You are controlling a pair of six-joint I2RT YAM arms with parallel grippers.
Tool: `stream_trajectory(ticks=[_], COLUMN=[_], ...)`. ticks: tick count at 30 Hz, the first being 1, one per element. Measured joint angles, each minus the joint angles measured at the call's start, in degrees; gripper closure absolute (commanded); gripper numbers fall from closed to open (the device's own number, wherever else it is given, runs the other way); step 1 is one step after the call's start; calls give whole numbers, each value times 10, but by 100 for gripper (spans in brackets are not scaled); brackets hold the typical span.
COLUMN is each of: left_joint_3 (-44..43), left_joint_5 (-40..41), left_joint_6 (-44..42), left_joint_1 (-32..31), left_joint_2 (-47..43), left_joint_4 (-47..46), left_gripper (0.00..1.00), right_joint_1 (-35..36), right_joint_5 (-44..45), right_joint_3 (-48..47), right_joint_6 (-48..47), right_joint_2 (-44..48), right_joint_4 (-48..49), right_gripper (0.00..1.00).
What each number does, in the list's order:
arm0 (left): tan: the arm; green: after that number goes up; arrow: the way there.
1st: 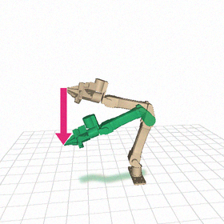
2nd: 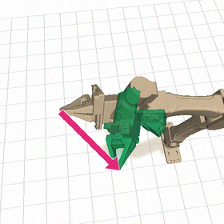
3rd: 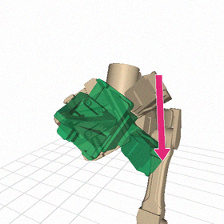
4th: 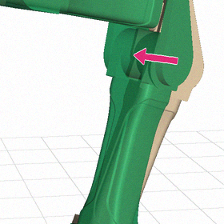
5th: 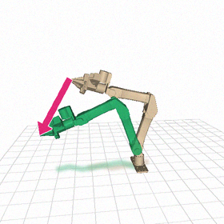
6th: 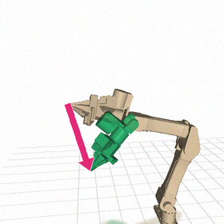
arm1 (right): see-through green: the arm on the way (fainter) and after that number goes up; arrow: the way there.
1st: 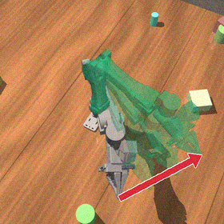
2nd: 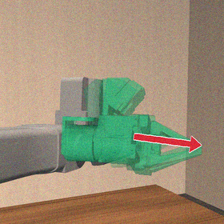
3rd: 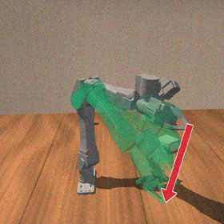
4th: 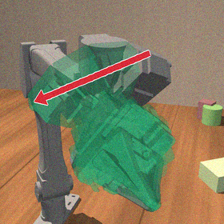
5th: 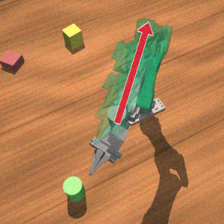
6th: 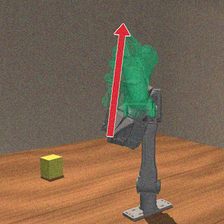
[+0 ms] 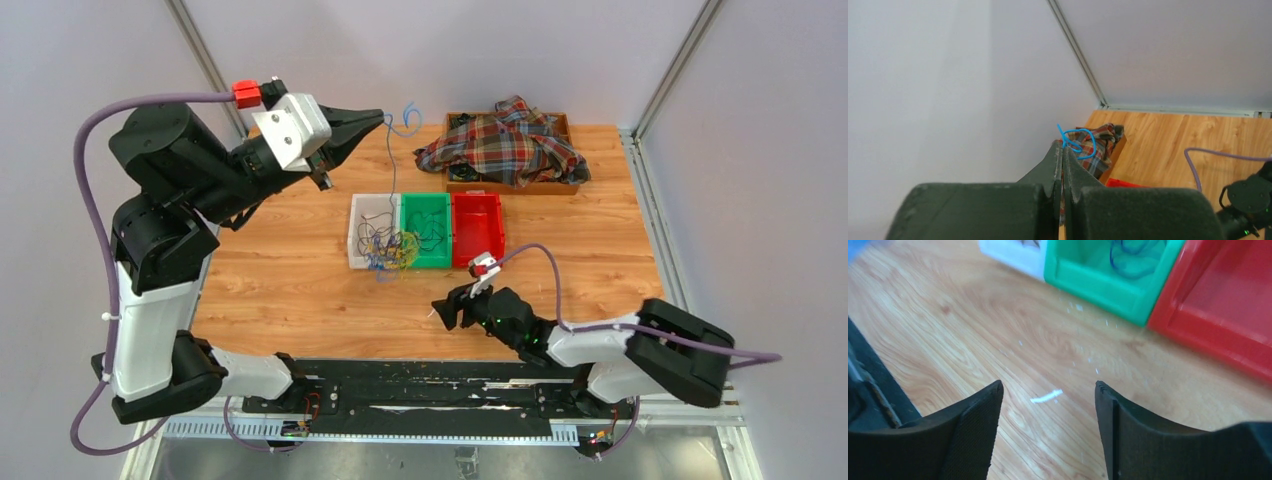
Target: Untangle the cables
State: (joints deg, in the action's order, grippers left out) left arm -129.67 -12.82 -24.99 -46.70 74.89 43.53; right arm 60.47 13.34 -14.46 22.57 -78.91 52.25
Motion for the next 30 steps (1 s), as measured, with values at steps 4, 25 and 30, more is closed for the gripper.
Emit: stream_trajectory(ticks=[4,25,30], left_joint_3=[66,137,120], left_joint_5=[0,-59,-84], left_joint_6=[2,49,61], left_joint_1=[0,0,0], left_joint_2=[-29,-44,-43], left_joint_4=[-2,8,7], left_gripper=[100,100,100], right_joint_1=[0,10,10], right_joint_5=[-1,-75,-29], right_joint_3=[-21,-235,-254], right_joint_6=[-30,-189,-214], right_joint_2=[122,208,192], right_joint_4=[-63,-185,-185], right_gripper=[23,30,33])
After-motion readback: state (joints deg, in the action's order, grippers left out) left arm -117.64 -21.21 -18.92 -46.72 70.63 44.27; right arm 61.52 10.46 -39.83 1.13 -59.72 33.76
